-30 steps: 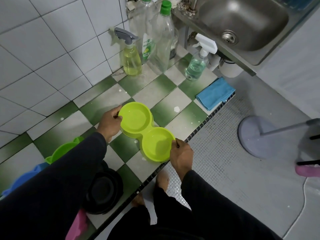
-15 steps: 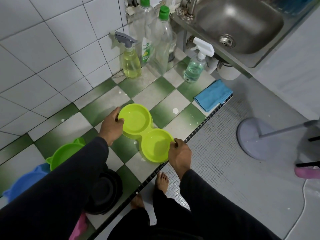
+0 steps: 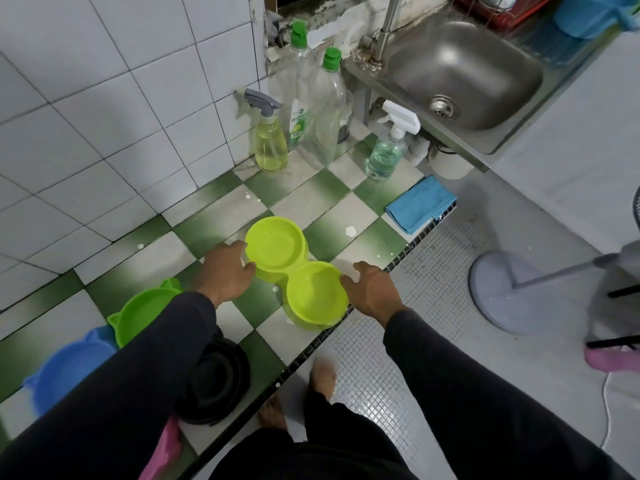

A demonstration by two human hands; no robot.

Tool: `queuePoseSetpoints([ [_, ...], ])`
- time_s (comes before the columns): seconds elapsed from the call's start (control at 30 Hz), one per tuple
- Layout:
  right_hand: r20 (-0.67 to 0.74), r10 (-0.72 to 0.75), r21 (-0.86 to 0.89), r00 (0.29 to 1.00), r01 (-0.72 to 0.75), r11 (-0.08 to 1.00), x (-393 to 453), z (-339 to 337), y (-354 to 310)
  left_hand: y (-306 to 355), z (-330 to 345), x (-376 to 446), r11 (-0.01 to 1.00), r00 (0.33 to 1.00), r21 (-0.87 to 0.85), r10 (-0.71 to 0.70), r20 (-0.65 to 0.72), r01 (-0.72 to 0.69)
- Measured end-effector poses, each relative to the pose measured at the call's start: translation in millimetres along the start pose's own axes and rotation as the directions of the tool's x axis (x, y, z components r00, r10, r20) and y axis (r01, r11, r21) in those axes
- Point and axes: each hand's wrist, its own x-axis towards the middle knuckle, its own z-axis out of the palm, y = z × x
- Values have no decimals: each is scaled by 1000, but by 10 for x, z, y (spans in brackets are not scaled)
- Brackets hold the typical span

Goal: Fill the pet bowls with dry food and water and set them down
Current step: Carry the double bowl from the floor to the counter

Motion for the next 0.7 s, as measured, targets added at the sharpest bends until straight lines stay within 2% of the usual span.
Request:
queuePoseSetpoints([
  [0.17,105,-91,-358,990,124,925,-58,-161,-96,0,-129,-267,945,997,321,43,70,-64],
  [0.27,134,-118,-471,984,168,866,-144,-246,-195,-1,-239,-397,900,993,425,57,106,-97],
  [0.4,134,-142,-508,981,191,840,-280,-349,-322,20,-418,-564,871,989,481,36,140,-100],
  [0.7,25,-208,-514,978,191,836,-597,-484,-582,20,-660,-1030,855,991,502,97,91,-130],
])
